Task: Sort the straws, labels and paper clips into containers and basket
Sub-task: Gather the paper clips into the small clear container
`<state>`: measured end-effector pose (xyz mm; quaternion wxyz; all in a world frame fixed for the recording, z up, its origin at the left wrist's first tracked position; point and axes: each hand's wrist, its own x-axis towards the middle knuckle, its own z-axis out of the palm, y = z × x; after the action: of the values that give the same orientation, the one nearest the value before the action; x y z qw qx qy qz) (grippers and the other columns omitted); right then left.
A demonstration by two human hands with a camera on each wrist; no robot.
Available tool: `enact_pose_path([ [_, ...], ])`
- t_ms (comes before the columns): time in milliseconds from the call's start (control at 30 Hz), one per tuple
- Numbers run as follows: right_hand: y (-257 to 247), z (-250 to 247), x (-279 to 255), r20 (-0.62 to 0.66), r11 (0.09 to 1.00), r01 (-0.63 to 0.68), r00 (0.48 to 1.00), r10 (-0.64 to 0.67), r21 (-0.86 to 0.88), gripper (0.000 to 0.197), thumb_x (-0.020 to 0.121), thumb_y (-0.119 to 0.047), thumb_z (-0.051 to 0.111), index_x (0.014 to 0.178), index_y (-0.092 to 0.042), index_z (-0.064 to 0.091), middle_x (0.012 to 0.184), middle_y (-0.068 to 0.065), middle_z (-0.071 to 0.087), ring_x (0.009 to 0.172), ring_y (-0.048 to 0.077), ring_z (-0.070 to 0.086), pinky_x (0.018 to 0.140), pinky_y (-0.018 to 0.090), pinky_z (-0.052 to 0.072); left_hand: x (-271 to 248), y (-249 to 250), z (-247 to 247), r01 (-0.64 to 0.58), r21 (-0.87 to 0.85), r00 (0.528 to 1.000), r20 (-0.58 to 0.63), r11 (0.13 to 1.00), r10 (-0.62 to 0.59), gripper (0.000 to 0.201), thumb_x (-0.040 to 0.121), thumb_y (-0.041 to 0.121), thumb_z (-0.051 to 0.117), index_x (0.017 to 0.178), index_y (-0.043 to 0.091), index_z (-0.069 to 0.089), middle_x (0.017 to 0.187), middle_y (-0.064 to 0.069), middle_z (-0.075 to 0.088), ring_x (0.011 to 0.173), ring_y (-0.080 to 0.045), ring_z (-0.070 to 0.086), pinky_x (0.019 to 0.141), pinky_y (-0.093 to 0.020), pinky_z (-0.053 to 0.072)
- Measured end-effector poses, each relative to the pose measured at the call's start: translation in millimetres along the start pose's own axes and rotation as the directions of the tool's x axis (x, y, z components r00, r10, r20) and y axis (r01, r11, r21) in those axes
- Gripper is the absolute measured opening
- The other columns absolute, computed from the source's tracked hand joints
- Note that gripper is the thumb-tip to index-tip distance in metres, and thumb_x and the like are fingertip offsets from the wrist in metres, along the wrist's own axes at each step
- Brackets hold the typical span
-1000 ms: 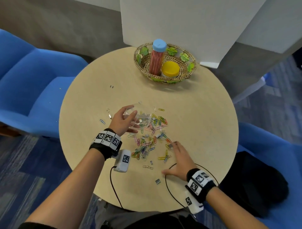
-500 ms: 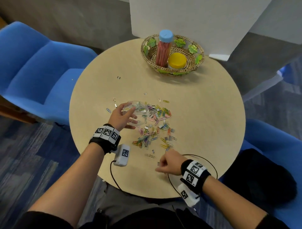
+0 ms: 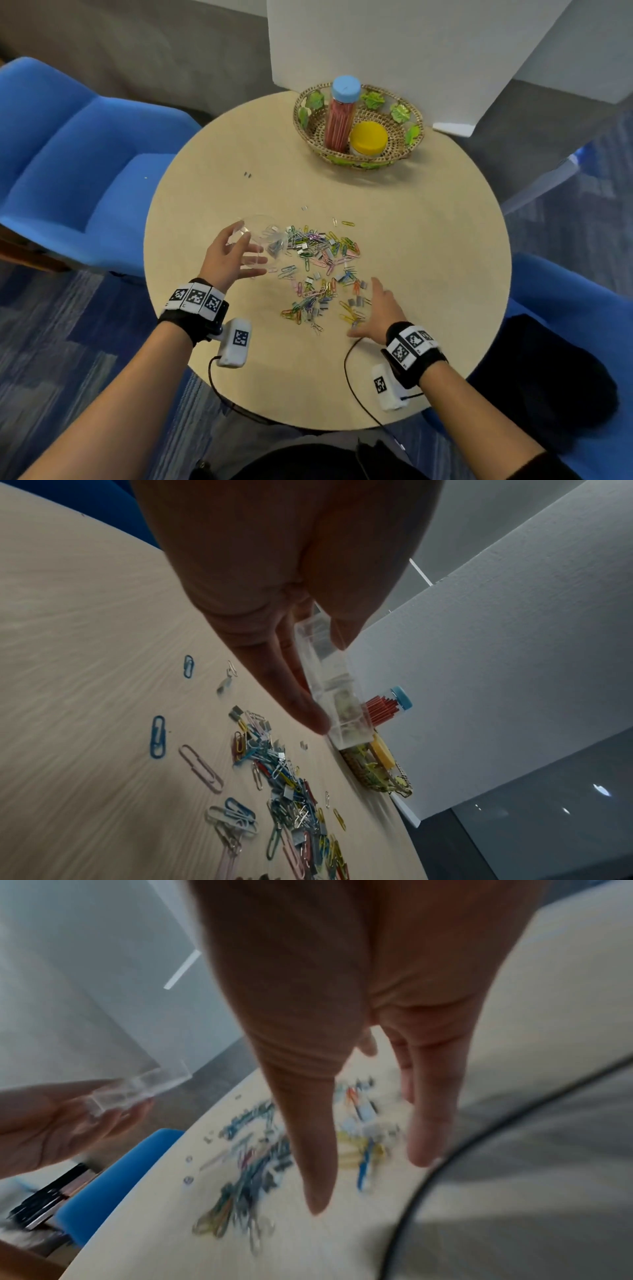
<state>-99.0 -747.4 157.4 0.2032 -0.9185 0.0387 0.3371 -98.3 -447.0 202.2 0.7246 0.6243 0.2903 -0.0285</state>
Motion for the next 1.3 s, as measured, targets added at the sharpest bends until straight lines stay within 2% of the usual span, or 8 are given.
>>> enact_pose_path([
  [100,-2.6,22.1,0.0,0.029,0.998,-0.044,0.999,0.043,0.034,0.144,0.059,-0.027,0.094,0.156,-0.022,-0.012,0.158,0.014,0.016,0.141,0.028,0.035,0.108,0.032,0.038,10.9,2.9,2.3,0.011,-0.009,0.999,0.034,1.0,-0.01,0.043,0.103,0.022,0.053,0.145,0.015,0.043,0.095,-0.021,0.065,0.079,-0.034,0.07,0.058,-0.039,0.062],
  [367,-48.1,28.6,36.2,-0.277,0.98,-0.045,0.956,0.099,0.196,0.106,0.069,-0.036,0.088,0.151,-0.014,0.025,0.135,0.012,0.03,0.122,0.031,0.049,0.102,0.029,0.043,33.8,25.8,2.2,0.028,-0.03,0.99,0.138,0.999,-0.024,0.039,0.104,0.019,0.052,0.142,0.017,0.044,0.088,-0.015,0.064,0.068,-0.023,0.071,0.055,-0.035,0.06],
  [567,-80.8,24.8,58.0,-0.319,0.988,-0.031,0.945,0.078,0.151,0.139,0.05,-0.058,0.09,0.157,-0.02,0.009,0.148,0.015,0.015,0.134,0.034,0.036,0.113,0.039,0.036,44.3,34.3,-17.0,0.042,0.002,0.99,0.134,0.999,-0.042,0.042,0.104,0.021,0.052,0.144,0.015,0.043,0.088,-0.015,0.064,0.071,-0.027,0.069,0.059,-0.041,0.062],
  [700,-101.0,12.1,77.4,-0.306,0.995,-0.061,0.948,0.082,0.077,0.116,0.062,-0.055,0.087,0.154,-0.023,0.023,0.158,0.017,0.006,0.141,0.041,0.029,0.114,0.044,0.034,51.1,39.6,-23.4,0.049,0.025,0.989,0.142,0.998,-0.052,0.04,0.104,0.022,0.052,0.143,0.015,0.044,0.091,-0.017,0.063,0.072,-0.029,0.069,0.058,-0.04,0.062],
  [867,-113.2,12.6,80.2,-0.318,0.995,0.082,0.943,-0.094,-0.053,0.054,0.086,-0.03,0.074,0.133,-0.016,0.052,0.135,0.008,0.038,0.113,0.028,0.057,0.1,0.036,0.05,62.2,37.2,-23.1,0.047,0.076,0.986,0.156,0.996,-0.059,0.038,0.104,0.024,0.052,0.142,0.021,0.047,0.097,-0.019,0.062,0.078,-0.032,0.069,0.061,-0.041,0.062],
  [1033,-110.3,2.8,83.1,-0.295,0.984,0.125,0.942,-0.158,-0.127,0.035,0.09,-0.022,0.067,0.123,-0.011,0.063,0.121,0.007,0.056,0.106,0.024,0.059,0.092,0.03,0.047,74.4,29.4,-15.2,0.025,0.124,0.985,0.167,0.992,-0.046,0.038,0.104,0.027,0.051,0.142,0.027,0.05,0.101,-0.023,0.061,0.094,-0.04,0.066,0.065,-0.044,0.063],
  [1200,-101.7,-20.5,87.0,-0.261,1.0,0.009,0.965,-0.002,0.025,0.01,0.082,-0.015,0.076,0.084,-0.006,0.076,0.081,0.008,0.071,0.073,0.018,0.064,0.066,0.023,0.05,76.6,20.8,-1.3,0.078,0.153,0.972,0.208,0.985,-0.109,0.039,0.104,0.032,0.05,0.142,0.027,0.049,0.1,-0.019,0.062,0.09,-0.036,0.066,0.066,-0.045,0.063],
  [1300,-97.7,-31.7,85.4,-0.209,0.945,0.01,0.976,0.062,0.328,0.0,0.077,-0.013,0.08,0.077,-0.012,0.08,0.075,0.0,0.076,0.07,0.012,0.07,0.073,0.024,0.058,78.2,12.2,4.6,0.101,0.177,0.963,0.229,0.979,-0.141,0.039,0.104,0.031,0.049,0.143,0.027,0.048,0.096,-0.015,0.06,0.088,-0.032,0.063,0.067,-0.046,0.063],
])
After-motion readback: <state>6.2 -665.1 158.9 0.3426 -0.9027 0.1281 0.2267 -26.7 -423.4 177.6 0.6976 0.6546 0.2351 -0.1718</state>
